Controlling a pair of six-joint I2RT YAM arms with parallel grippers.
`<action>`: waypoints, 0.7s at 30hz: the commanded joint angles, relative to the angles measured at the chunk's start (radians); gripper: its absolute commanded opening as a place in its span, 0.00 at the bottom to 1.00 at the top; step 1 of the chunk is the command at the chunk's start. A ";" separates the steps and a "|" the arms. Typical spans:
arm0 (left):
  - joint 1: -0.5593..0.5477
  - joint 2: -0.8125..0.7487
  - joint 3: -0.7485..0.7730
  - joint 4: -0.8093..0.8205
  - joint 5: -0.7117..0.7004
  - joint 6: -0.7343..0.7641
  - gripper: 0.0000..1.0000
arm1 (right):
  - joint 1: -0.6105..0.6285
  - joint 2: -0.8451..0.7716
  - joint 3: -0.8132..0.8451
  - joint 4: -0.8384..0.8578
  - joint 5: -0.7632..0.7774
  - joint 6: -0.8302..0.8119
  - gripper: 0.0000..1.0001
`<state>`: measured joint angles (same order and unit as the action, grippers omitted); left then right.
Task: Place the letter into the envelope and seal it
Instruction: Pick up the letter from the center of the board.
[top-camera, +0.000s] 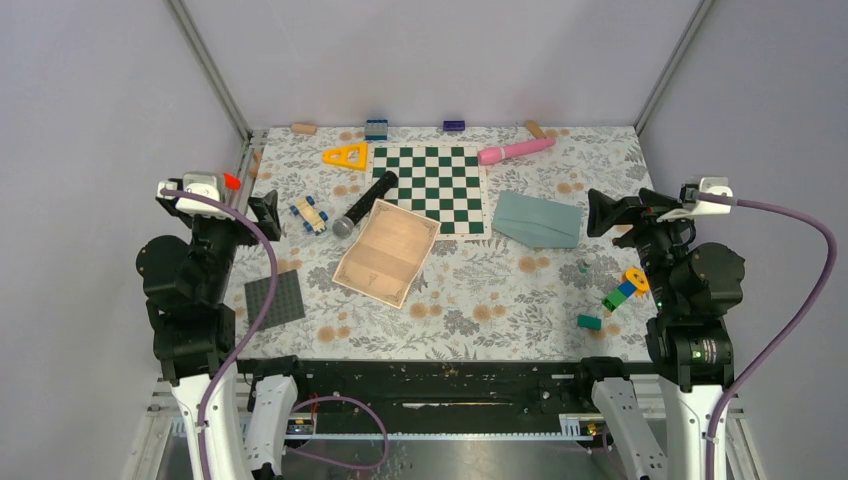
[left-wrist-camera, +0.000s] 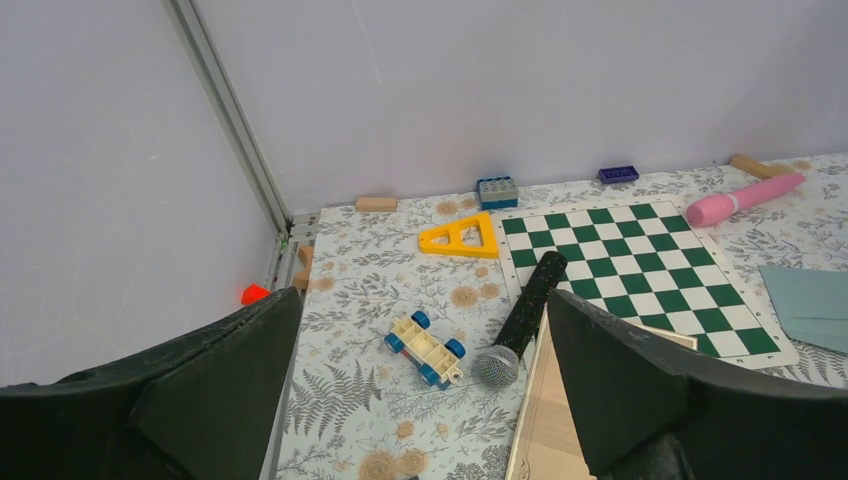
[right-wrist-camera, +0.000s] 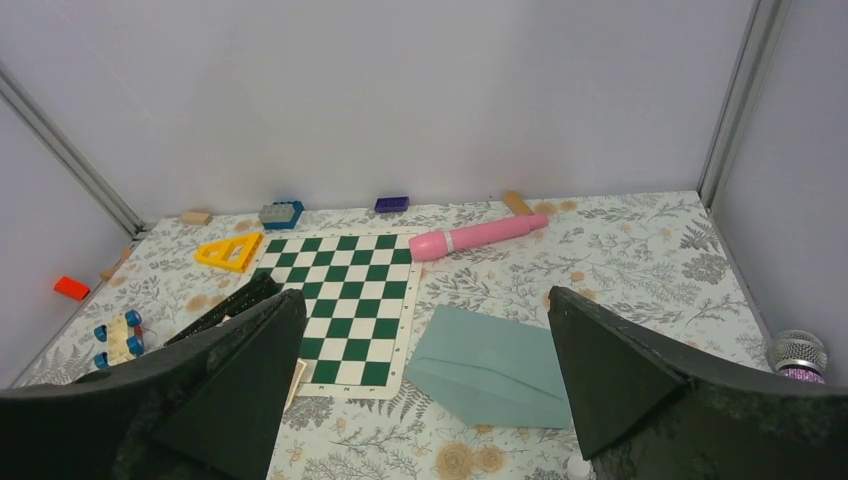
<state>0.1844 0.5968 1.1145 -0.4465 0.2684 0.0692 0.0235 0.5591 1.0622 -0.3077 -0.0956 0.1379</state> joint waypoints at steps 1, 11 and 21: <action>0.009 -0.003 0.000 0.057 0.032 -0.011 0.99 | 0.001 -0.002 -0.010 0.056 0.015 0.023 0.98; 0.010 -0.001 -0.001 0.057 0.048 -0.006 0.99 | -0.008 -0.004 -0.034 0.055 -0.063 -0.062 0.98; 0.010 0.049 0.033 0.029 0.087 0.072 0.99 | -0.008 0.030 -0.074 0.091 -0.064 -0.099 0.98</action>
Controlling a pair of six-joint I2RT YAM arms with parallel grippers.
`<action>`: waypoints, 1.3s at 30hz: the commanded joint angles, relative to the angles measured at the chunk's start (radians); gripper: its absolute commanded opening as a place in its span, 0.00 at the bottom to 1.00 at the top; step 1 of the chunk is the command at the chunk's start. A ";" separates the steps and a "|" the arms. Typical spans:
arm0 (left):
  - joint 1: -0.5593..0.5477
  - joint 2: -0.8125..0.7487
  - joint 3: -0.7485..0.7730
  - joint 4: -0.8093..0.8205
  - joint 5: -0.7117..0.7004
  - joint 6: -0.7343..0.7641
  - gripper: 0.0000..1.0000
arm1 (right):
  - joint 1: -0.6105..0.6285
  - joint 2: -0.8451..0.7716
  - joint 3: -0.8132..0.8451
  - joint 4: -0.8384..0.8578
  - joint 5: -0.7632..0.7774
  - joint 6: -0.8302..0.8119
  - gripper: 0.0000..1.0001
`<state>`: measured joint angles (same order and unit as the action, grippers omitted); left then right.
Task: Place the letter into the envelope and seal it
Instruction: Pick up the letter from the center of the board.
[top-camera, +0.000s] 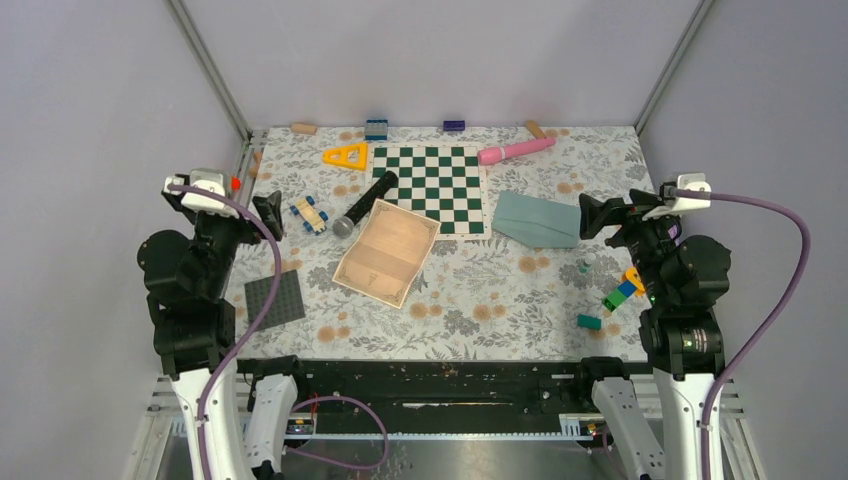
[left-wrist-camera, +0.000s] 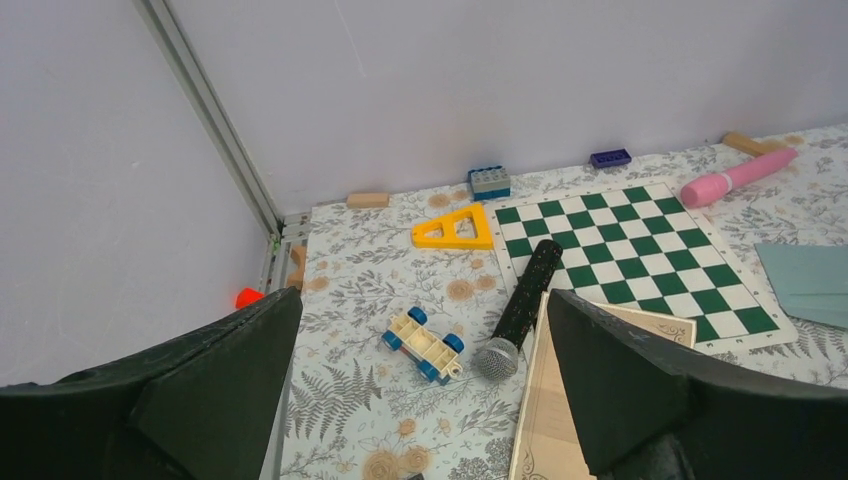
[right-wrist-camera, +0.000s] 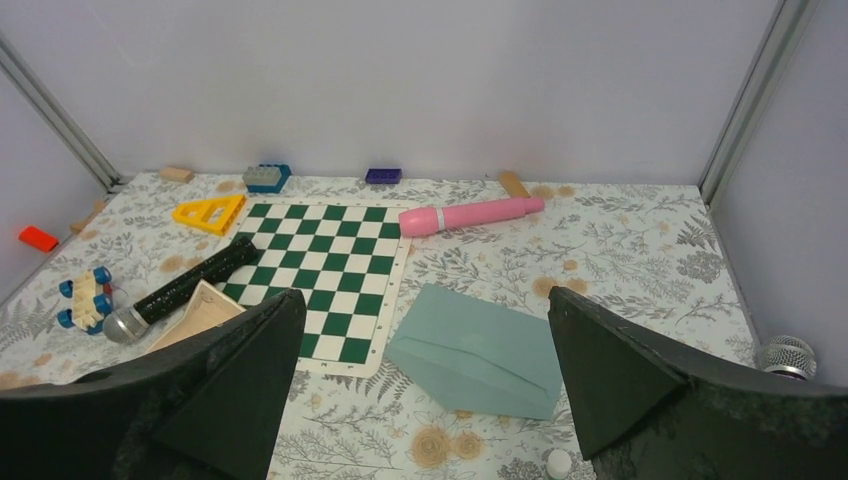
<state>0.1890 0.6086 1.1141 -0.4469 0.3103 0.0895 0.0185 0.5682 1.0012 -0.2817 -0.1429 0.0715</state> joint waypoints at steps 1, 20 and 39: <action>0.006 0.043 0.034 0.024 0.048 0.063 0.99 | -0.002 0.025 -0.018 0.068 -0.027 -0.041 0.98; 0.006 0.113 -0.267 0.099 0.139 0.141 0.99 | -0.024 0.306 0.066 -0.110 0.044 -0.178 0.98; 0.005 0.083 -0.323 0.100 0.205 0.142 0.99 | -0.023 0.612 0.095 -0.296 0.132 -0.284 0.98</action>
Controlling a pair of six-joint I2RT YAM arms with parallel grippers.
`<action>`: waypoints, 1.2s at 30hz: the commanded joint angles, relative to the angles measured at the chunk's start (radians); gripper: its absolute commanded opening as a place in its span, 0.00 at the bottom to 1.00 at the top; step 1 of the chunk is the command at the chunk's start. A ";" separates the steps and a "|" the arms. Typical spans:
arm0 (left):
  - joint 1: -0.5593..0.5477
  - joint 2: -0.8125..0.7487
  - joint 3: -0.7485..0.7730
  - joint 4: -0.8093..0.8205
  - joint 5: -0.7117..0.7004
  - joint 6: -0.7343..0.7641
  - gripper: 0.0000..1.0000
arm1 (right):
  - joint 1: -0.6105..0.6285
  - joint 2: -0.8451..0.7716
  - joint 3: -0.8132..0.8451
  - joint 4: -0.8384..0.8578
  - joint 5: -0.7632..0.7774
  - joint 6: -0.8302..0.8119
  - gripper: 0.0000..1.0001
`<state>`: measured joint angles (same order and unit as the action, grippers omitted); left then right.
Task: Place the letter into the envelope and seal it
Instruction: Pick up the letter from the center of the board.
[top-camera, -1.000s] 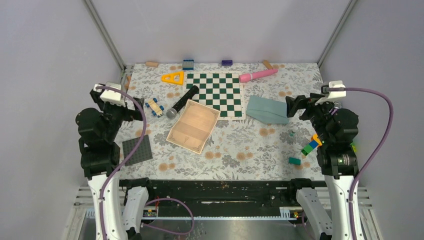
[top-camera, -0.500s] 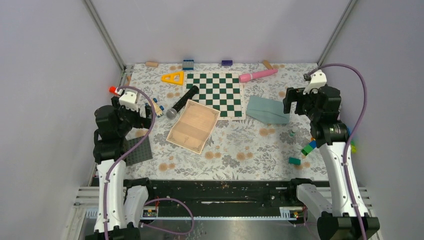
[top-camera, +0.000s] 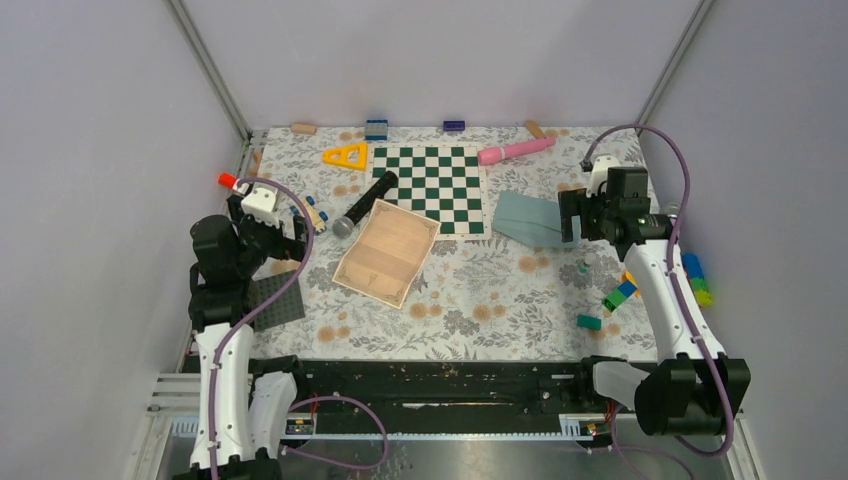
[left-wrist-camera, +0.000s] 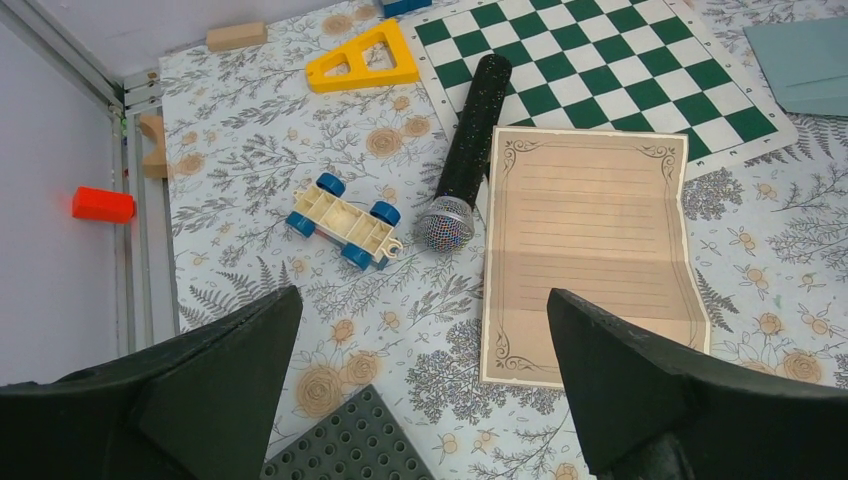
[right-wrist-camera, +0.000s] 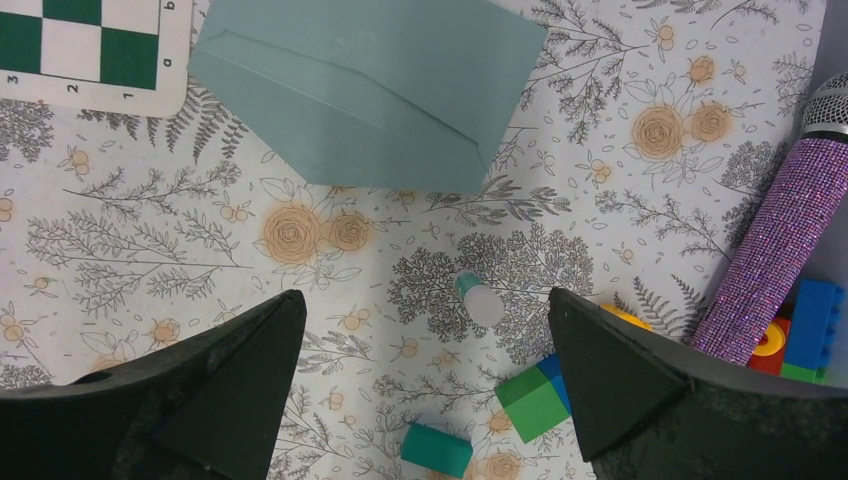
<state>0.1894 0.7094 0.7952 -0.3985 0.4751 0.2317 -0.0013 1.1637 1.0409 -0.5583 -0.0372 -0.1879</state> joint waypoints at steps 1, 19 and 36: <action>0.005 -0.019 -0.006 0.052 0.043 0.000 0.99 | -0.003 0.026 0.063 -0.021 0.032 -0.032 0.98; 0.005 -0.014 -0.013 0.052 0.084 0.003 0.99 | 0.155 0.326 0.196 0.067 0.173 -0.300 0.99; 0.005 -0.003 -0.014 0.052 0.093 0.008 0.99 | 0.365 0.471 0.017 0.325 0.413 -0.558 0.99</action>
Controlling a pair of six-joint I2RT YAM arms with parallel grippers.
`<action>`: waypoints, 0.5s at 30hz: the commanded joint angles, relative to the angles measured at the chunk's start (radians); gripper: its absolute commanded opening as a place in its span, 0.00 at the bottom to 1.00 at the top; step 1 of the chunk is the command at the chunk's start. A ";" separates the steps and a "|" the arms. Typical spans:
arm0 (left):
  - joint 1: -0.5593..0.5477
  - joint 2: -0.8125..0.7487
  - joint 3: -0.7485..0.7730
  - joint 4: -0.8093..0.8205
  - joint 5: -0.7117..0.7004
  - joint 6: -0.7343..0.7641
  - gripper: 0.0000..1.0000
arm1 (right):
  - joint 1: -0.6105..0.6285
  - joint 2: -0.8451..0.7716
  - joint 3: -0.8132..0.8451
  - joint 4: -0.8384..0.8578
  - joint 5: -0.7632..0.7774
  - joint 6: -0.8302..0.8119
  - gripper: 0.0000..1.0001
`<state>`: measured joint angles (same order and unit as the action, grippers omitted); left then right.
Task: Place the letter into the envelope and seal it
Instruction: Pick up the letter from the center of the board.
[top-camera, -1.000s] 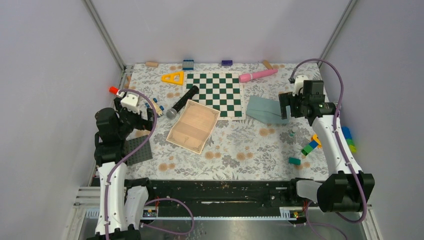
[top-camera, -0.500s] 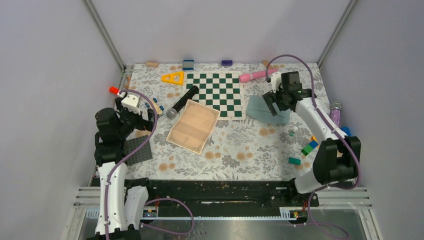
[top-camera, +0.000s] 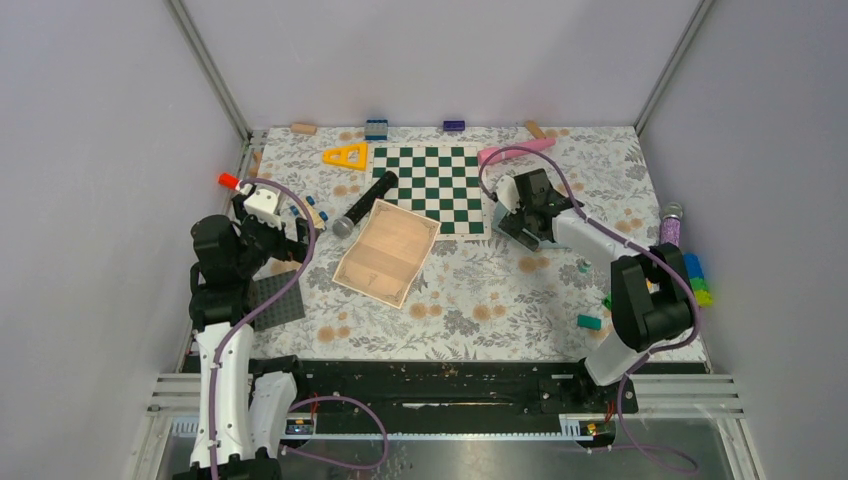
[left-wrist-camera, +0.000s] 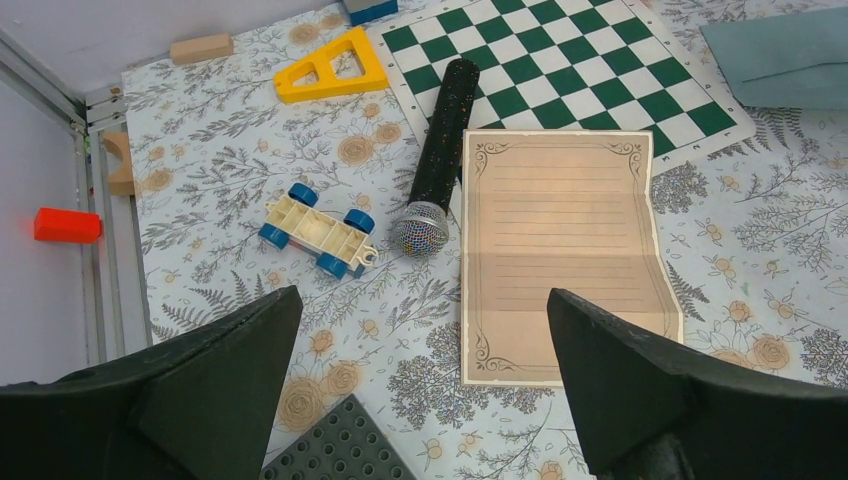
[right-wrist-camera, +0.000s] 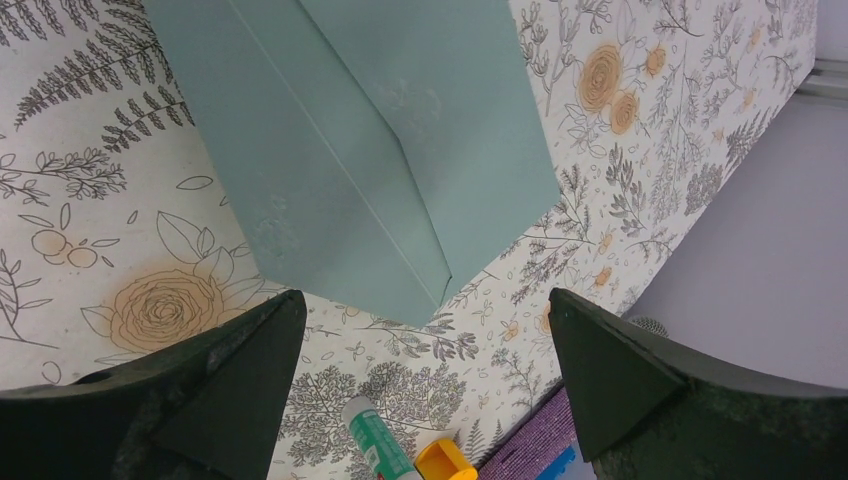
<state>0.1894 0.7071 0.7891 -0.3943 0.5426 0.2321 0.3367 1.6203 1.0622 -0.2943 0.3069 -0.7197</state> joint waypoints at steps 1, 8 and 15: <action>0.005 0.000 -0.008 0.048 0.025 0.007 0.99 | 0.030 0.016 -0.009 0.061 0.069 -0.027 0.99; 0.005 0.001 -0.008 0.048 0.024 0.006 0.99 | 0.041 -0.008 -0.045 0.062 0.090 -0.010 0.99; 0.005 0.000 -0.008 0.048 0.017 0.005 0.99 | 0.040 -0.027 -0.072 0.062 0.093 -0.008 0.99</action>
<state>0.1894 0.7090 0.7887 -0.3943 0.5426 0.2321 0.3702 1.6287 0.9916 -0.2512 0.3584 -0.7322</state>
